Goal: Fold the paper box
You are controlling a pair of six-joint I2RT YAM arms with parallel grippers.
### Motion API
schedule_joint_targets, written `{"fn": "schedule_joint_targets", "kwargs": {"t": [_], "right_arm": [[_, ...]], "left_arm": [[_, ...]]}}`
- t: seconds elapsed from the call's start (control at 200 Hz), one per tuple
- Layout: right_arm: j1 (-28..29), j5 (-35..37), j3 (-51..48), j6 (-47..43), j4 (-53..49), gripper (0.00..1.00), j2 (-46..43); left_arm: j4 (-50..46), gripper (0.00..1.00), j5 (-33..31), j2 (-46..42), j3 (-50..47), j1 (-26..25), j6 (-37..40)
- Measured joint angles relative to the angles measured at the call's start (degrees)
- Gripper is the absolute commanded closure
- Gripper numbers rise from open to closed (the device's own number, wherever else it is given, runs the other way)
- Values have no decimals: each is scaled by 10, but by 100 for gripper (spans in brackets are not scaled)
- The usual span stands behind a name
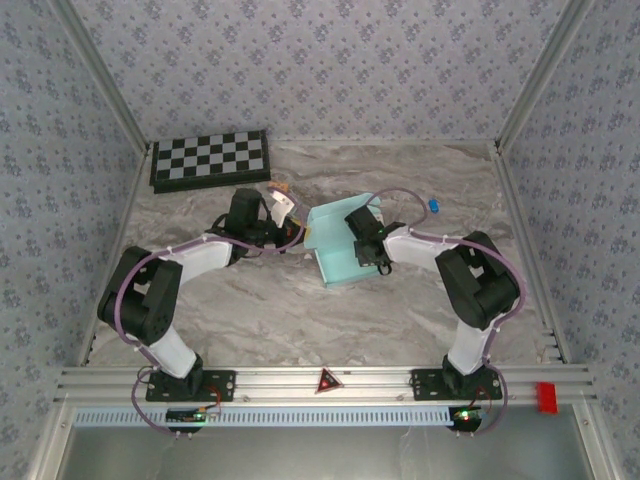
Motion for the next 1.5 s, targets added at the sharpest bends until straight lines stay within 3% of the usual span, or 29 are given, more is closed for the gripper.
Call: {"fn": "schedule_joint_targets", "kwargs": {"t": [0.42,1.005,1.499], "right_arm": [[4,0,14,6,-15,81,7],[-7,-60,-2,4,-13,60,-18],[-32,-118,-41,6,-11,51,-88]], "left_arm": [[0,100,5,1,0,2,0],[-1,100,37,1,1,7,16],[6,100,45,-12,1,4,60]]}}
